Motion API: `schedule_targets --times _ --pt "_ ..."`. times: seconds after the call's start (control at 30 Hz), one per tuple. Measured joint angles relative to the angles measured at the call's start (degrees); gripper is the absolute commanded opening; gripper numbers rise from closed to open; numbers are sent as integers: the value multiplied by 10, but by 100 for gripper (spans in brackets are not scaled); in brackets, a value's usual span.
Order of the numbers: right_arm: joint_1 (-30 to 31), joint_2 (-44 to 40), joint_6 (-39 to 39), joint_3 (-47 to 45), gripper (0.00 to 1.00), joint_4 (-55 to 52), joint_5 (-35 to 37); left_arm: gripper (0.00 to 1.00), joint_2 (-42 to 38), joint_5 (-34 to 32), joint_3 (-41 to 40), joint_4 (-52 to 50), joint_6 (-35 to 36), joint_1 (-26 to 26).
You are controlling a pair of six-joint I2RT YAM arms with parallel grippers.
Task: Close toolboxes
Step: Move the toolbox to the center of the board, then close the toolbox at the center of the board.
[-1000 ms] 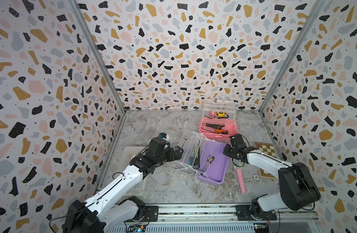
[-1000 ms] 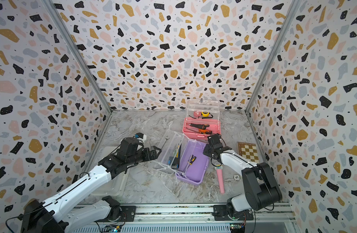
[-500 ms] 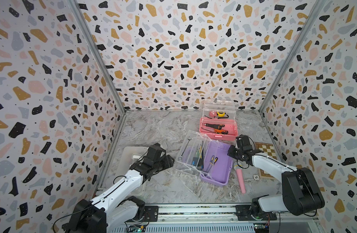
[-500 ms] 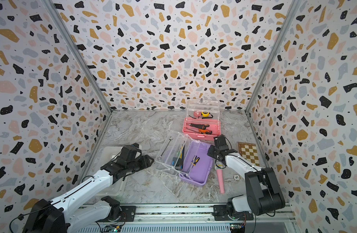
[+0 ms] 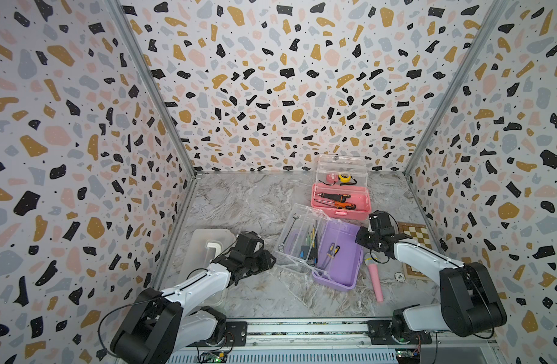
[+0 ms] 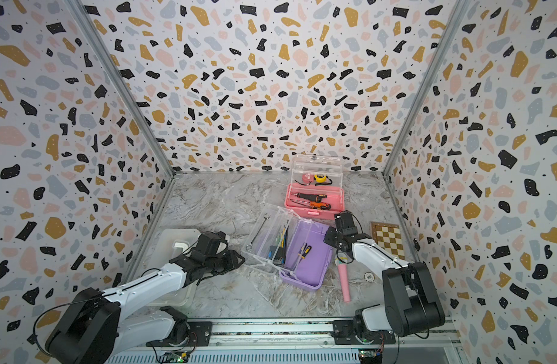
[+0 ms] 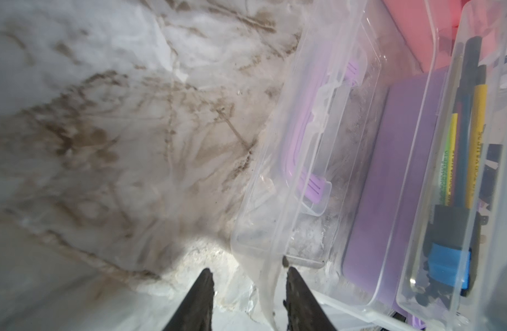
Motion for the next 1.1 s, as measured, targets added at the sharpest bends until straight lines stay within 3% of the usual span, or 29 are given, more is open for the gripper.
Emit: schedule_targets --times 0.4,0.6,0.67,0.83,1.0,1.1 --pt "-1 0 1 -2 0 4 -8 27 61 -24 27 25 11 -10" --pt "-4 -1 6 -9 0 18 -17 0 77 -50 57 4 51 -19" --pt "-4 -1 8 -13 0 29 -22 0 77 -59 65 -12 68 -21" --pt "-5 -1 16 -26 27 59 -52 0 68 -93 98 -87 100 -31" --pt "6 -1 40 -53 36 84 -129 0 46 -153 149 -178 138 -35" --pt "16 -1 55 -58 36 101 -154 0 46 -199 196 -229 174 -39"
